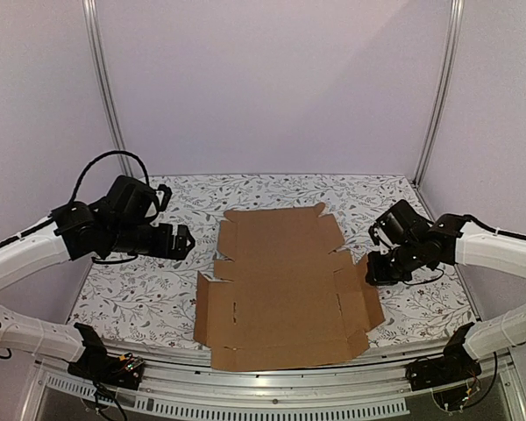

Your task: Fold the paper box

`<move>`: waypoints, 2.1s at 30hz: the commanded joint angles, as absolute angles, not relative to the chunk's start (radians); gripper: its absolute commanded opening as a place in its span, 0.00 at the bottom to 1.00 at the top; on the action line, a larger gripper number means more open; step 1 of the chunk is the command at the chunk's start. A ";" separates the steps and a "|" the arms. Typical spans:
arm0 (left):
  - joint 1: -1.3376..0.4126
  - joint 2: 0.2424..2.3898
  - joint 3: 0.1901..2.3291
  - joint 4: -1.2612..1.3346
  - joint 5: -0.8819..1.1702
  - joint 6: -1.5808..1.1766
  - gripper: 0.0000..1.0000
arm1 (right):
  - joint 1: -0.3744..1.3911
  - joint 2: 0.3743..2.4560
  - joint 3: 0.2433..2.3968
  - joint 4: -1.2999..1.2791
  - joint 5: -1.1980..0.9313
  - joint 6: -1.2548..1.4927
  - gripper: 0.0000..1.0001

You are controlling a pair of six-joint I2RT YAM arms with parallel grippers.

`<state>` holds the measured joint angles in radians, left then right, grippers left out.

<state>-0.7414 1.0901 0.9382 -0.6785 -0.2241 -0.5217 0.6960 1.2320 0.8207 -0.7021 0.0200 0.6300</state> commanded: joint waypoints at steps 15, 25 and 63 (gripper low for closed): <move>-0.756 0.944 0.983 -0.802 -0.289 -0.492 1.00 | 0.703 1.636 1.416 -0.811 0.230 -0.097 0.00; -0.756 0.864 0.946 -0.833 -0.290 -0.510 0.99 | 0.679 1.923 1.768 -0.975 0.185 -0.473 0.00; -0.756 0.945 0.944 -0.744 -0.241 -0.451 0.99 | 0.493 1.642 1.610 -0.799 -0.063 -0.149 0.72</move>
<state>-0.7418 0.9222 0.9451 -0.7780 -0.2619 -0.4759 0.5034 1.7302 1.7283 -0.8619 0.0044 -0.2836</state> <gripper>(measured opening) 0.995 0.680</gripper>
